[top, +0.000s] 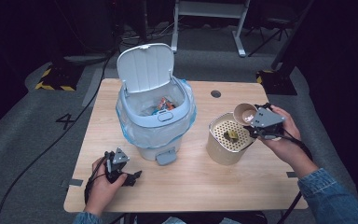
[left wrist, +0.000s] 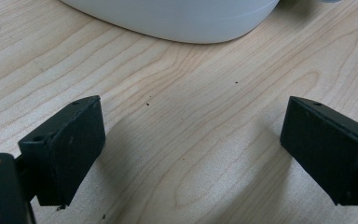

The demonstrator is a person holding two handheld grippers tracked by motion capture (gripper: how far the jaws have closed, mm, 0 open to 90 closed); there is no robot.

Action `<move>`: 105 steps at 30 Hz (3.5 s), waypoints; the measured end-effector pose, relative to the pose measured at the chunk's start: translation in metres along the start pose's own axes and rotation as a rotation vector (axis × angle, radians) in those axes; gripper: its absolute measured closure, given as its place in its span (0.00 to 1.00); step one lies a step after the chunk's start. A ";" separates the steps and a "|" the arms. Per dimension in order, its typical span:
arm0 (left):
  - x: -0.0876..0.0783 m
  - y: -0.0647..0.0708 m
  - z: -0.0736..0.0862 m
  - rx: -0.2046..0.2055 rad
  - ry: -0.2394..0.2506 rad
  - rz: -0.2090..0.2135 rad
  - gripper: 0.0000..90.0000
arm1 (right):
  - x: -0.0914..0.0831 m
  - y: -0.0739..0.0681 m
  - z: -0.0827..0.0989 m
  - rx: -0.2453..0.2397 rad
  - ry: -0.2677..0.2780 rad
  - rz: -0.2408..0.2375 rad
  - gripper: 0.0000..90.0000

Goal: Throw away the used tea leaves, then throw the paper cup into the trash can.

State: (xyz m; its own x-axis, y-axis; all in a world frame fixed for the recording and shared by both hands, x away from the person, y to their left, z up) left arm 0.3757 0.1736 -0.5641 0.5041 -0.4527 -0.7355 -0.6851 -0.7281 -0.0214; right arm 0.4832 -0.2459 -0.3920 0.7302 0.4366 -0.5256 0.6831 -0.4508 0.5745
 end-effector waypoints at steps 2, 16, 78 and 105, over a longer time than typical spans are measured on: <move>0.000 0.000 0.000 0.000 0.000 0.000 0.08 | 0.000 -0.001 0.002 0.111 0.016 -0.066 0.37; 0.000 0.000 0.000 0.000 0.000 0.000 0.08 | -0.005 -0.002 0.000 0.462 0.118 -0.347 0.36; 0.000 0.000 0.000 0.002 0.001 0.004 0.07 | -0.006 0.020 -0.118 0.456 0.271 -0.500 0.35; 0.000 0.000 0.000 0.004 0.000 0.006 0.07 | 0.037 0.006 -0.217 0.520 0.378 -0.524 0.34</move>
State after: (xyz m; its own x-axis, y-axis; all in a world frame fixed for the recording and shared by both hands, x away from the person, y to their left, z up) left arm 0.3762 0.1736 -0.5642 0.5000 -0.4570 -0.7356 -0.6901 -0.7235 -0.0196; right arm 0.5113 -0.0637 -0.2713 0.3249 0.8807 -0.3446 0.9206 -0.3780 -0.0981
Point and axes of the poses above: each handheld gripper's, and its own axes: x roughly forward along the jaws, z roughly out of its underside, y roughly to its right, the point moved 8 cm from there along x, roughly forward along the jaws, and after that the axes turned 3 degrees about x, right-handed, at the moved point
